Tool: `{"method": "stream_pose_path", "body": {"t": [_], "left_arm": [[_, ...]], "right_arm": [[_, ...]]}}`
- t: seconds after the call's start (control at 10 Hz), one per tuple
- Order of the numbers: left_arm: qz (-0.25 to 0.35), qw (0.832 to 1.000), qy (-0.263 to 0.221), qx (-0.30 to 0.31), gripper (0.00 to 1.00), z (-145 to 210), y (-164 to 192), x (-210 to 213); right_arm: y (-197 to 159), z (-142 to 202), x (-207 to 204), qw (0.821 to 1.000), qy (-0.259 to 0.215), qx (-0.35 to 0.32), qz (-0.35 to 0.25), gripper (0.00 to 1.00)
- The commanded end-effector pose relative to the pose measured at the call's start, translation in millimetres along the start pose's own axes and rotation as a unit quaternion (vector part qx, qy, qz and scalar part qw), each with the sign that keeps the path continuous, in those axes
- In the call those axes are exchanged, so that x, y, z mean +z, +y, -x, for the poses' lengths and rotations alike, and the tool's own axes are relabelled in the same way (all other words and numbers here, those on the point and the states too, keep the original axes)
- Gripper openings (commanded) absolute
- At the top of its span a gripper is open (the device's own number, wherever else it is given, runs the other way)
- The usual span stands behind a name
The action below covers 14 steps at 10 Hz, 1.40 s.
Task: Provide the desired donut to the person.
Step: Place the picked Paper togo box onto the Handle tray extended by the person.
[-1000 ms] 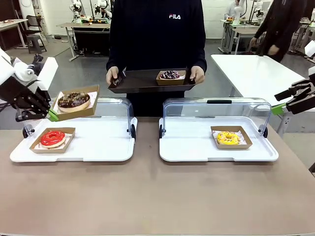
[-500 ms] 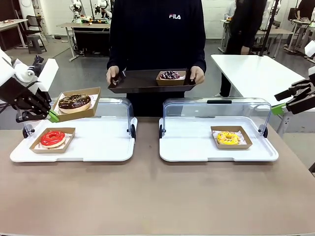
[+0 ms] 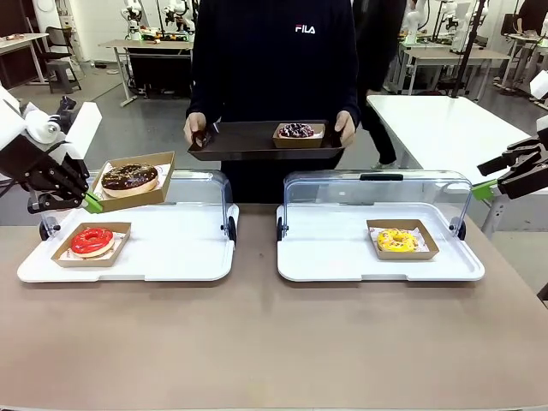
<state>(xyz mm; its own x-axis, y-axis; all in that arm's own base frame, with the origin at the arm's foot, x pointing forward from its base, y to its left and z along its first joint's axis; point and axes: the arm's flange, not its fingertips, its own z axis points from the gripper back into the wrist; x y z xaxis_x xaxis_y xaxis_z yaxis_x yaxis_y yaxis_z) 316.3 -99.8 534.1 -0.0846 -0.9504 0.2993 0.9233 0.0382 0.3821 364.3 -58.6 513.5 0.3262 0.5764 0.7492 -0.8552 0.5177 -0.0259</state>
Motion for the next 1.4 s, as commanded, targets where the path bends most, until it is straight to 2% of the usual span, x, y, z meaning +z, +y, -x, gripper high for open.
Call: {"method": "stream_pose_path", "body": {"t": [0.0,1.3], "left_arm": [[-0.008,1.000,0.002,0.003,0.00,-1.7,2.5,-0.6],[-0.008,1.000,0.002,0.003,0.00,-1.7,2.5,-0.6]], "right_arm": [[-0.2,2.3,0.0,1.000,-0.002,0.006,-0.004,1.00],[-0.2,2.3,0.0,1.000,-0.002,0.006,-0.004,1.00]]}}
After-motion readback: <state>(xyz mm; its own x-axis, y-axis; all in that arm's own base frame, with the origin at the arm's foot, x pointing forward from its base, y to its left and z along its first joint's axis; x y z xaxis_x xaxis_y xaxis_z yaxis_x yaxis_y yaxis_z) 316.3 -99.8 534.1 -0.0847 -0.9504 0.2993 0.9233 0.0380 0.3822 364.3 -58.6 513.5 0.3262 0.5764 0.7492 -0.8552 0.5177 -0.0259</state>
